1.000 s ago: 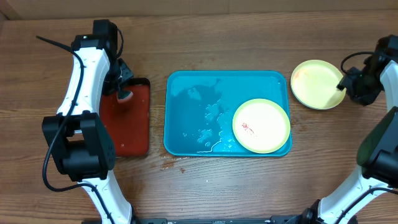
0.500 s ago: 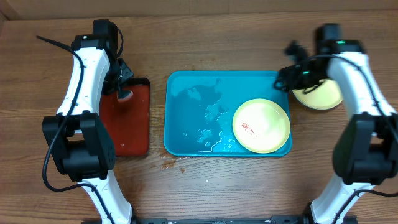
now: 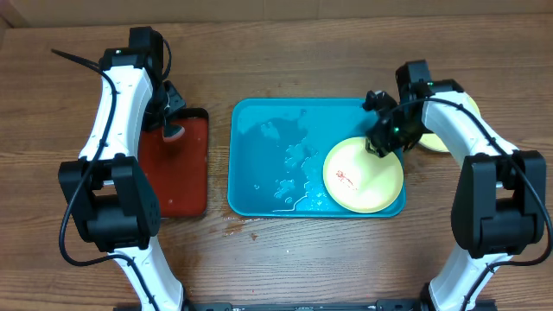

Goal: Clean dirty plates on tray and stack at the side
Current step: 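Grasp the lower yellow plate rim with the right gripper, pull it up, then move the sponge with the left gripper onto the lower yellow plate, then scrub the yellow plate with the sponge while the right gripper holds it, then return the sponge with the left gripper to the red water tray, then lift the yellow plate with the right gripper off the blue tray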

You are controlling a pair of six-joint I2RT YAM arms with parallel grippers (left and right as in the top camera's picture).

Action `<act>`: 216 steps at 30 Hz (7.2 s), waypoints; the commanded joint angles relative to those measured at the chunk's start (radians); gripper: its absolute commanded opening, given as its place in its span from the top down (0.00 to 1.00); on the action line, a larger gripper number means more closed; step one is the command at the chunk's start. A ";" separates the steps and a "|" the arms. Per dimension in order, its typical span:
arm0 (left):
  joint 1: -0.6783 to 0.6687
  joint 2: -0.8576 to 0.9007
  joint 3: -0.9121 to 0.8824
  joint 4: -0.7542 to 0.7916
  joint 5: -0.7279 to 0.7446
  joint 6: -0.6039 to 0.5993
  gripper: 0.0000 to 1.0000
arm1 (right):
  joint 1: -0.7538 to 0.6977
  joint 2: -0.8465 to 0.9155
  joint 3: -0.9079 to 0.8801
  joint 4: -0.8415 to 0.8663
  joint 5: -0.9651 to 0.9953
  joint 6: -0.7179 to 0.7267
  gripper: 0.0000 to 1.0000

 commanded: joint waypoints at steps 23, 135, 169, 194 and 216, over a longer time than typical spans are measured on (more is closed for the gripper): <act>-0.031 -0.006 -0.003 0.060 0.397 0.249 0.96 | -0.002 -0.024 -0.056 0.027 -0.056 0.167 0.96; -0.547 0.227 -0.145 0.557 0.023 0.002 0.96 | 0.082 -0.024 -0.104 0.204 -0.108 0.796 0.96; -0.288 0.006 0.164 0.062 0.180 0.095 0.96 | 0.082 -0.024 -0.103 0.238 -0.106 0.788 0.96; 0.059 -0.037 -0.264 0.111 -0.017 -0.042 0.96 | 0.082 -0.024 -0.103 0.277 -0.190 0.796 0.96; 0.121 -0.056 -0.061 0.082 0.240 0.035 0.42 | 0.176 -0.090 0.145 0.005 0.166 0.708 0.96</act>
